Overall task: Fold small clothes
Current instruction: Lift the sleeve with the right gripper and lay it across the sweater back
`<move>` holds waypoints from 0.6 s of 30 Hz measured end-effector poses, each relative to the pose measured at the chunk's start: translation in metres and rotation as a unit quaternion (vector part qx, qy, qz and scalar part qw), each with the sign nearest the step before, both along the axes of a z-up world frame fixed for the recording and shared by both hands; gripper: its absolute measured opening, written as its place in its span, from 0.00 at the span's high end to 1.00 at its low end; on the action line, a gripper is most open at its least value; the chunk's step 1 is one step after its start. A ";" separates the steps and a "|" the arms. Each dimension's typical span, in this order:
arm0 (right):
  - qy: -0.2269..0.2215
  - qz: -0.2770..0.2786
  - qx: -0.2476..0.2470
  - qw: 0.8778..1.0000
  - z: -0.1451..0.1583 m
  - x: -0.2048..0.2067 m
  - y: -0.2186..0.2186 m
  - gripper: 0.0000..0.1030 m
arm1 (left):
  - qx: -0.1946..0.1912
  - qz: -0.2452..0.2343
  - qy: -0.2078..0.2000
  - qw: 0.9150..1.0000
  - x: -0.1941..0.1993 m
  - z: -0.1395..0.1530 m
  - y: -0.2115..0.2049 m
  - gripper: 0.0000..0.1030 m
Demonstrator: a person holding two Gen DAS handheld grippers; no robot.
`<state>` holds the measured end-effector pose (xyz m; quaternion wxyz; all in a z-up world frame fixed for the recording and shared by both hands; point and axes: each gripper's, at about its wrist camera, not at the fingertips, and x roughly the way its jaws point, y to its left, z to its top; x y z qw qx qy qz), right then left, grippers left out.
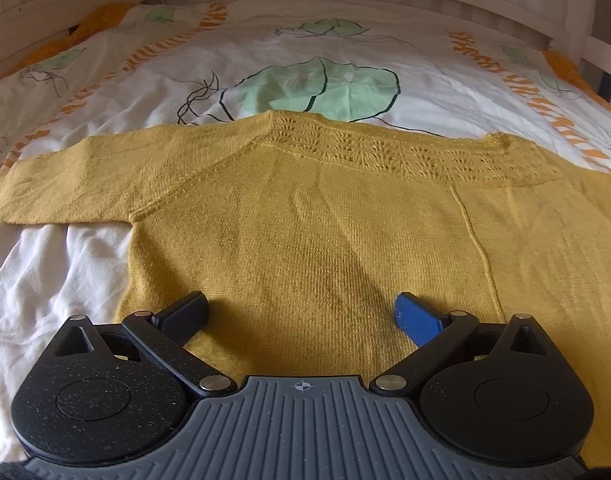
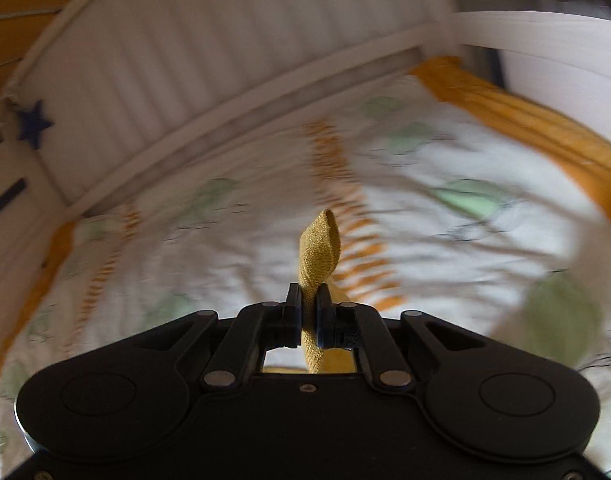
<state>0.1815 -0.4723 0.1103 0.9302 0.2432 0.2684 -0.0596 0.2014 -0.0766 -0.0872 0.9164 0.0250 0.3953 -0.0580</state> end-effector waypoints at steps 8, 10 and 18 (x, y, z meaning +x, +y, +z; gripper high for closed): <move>-0.024 0.133 0.042 0.990 -0.015 0.055 0.138 0.88 | -0.048 0.013 -0.030 0.998 -0.011 0.040 0.061 0.10; -0.016 0.155 0.050 0.987 -0.031 0.067 0.166 0.87 | -0.041 0.011 -0.039 0.998 -0.012 0.047 0.073 0.10; 0.048 0.204 0.048 0.977 -0.111 0.103 0.272 0.86 | -0.037 0.019 -0.032 0.999 -0.012 0.053 0.115 0.10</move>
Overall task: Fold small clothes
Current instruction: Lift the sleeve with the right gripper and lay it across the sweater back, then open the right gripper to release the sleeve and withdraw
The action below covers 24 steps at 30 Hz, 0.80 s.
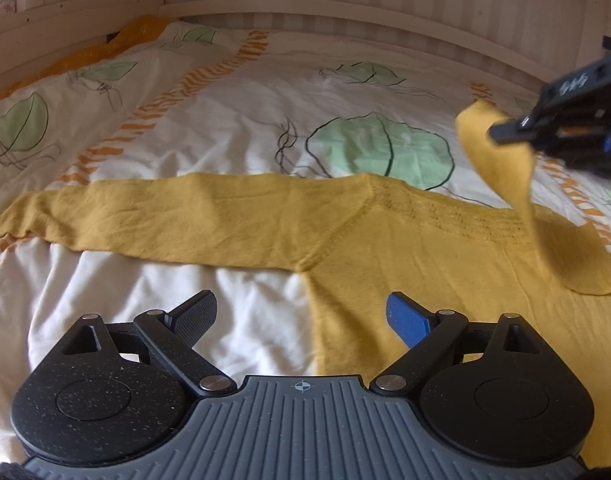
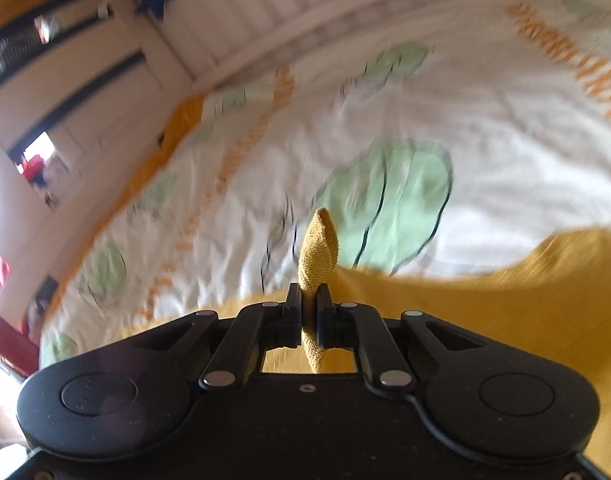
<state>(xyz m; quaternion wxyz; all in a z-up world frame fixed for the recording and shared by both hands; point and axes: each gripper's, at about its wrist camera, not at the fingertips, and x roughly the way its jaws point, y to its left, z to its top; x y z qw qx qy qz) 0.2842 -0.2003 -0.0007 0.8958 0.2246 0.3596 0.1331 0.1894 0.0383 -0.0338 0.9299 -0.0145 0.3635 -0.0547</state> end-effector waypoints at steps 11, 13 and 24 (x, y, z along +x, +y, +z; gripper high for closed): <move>0.007 0.034 -0.020 0.999 -0.042 -0.024 0.035 0.54 | -0.025 0.013 0.039 0.999 0.008 -0.010 0.029 0.10; -0.004 0.022 -0.019 1.000 -0.040 -0.033 0.023 0.49 | -0.023 0.006 0.035 0.999 0.012 -0.006 0.024 0.10; -0.079 -0.091 -0.130 0.984 -0.028 -0.102 -0.064 0.24 | 0.011 -0.062 0.014 0.998 0.042 -0.001 -0.043 0.10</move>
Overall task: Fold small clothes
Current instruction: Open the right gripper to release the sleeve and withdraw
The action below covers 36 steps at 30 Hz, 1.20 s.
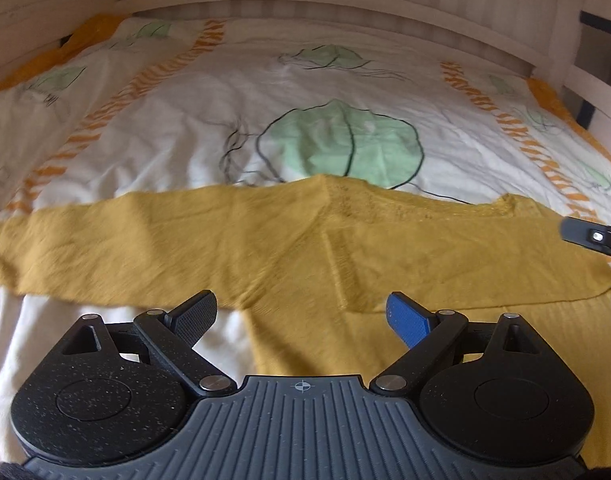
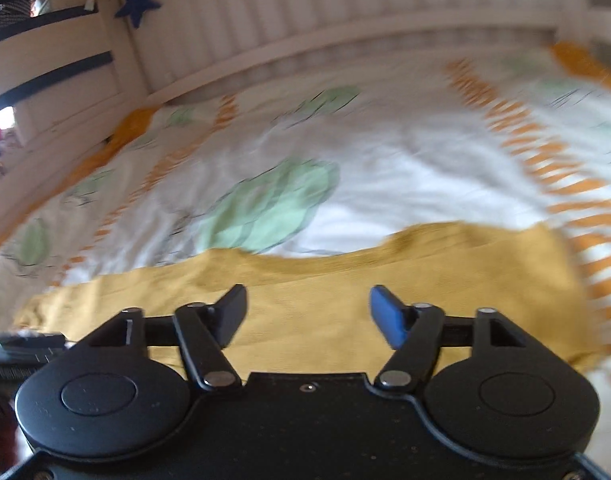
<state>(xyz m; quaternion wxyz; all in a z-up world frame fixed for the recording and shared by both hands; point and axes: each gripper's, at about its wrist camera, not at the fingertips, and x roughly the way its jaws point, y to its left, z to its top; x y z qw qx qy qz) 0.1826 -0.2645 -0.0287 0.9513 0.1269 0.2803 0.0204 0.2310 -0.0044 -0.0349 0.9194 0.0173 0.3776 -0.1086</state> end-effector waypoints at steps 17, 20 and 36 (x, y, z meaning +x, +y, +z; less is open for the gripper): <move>-0.054 -0.121 -0.056 0.990 -0.023 -0.050 -0.073 0.07 | 0.032 -0.008 0.037 0.999 0.040 -0.036 -0.050 0.17; -0.047 -0.131 -0.025 0.990 -0.022 -0.048 -0.086 0.07 | 0.009 -0.004 0.059 0.998 0.044 -0.044 -0.046 0.22; -0.018 -0.180 0.064 0.981 -0.029 -0.047 -0.122 0.07 | -0.020 0.027 0.025 0.999 0.044 -0.022 -0.040 0.94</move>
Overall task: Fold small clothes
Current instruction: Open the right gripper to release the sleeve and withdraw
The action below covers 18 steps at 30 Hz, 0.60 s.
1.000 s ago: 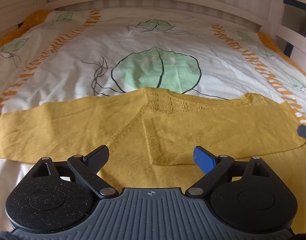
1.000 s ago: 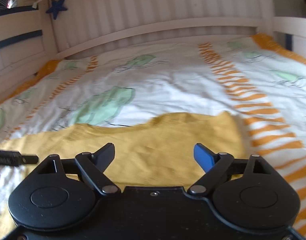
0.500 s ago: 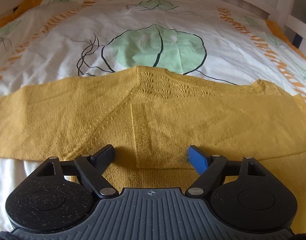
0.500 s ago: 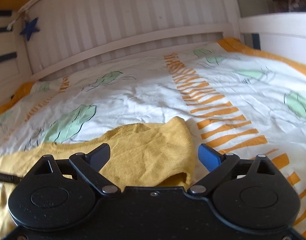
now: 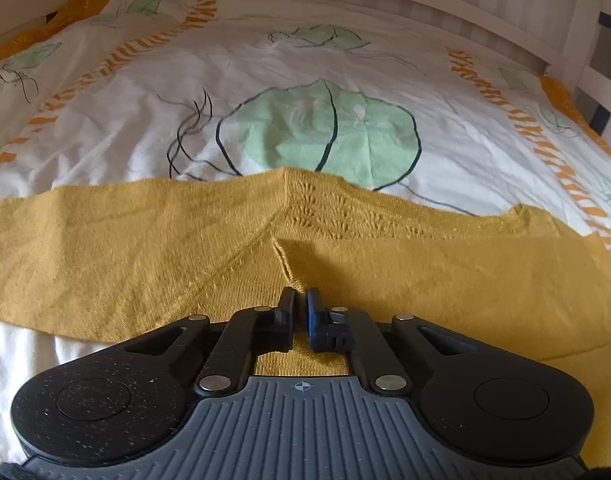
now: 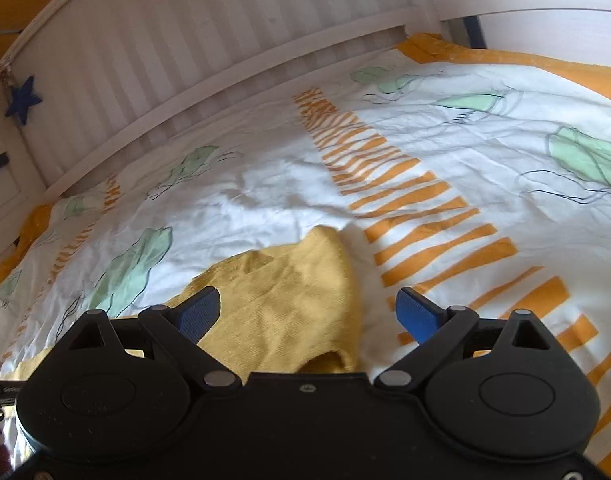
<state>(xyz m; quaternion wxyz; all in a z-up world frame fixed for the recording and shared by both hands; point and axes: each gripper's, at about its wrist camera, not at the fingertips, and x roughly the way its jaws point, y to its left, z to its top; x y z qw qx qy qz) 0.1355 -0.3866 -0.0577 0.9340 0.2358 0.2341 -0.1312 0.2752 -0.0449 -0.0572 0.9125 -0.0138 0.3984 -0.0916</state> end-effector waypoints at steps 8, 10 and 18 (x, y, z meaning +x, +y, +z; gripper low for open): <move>0.015 -0.075 0.026 0.997 -0.002 -0.008 -0.035 0.07 | 0.005 0.021 -0.047 0.999 0.002 0.029 0.021 0.94; 0.021 -0.082 0.032 0.996 -0.005 -0.008 -0.039 0.07 | 0.014 0.026 -0.042 0.999 0.007 0.025 0.026 0.94; 0.083 -0.035 -0.022 0.996 -0.014 0.008 -0.019 0.07 | 0.052 0.034 0.014 0.998 0.015 -0.013 0.027 0.76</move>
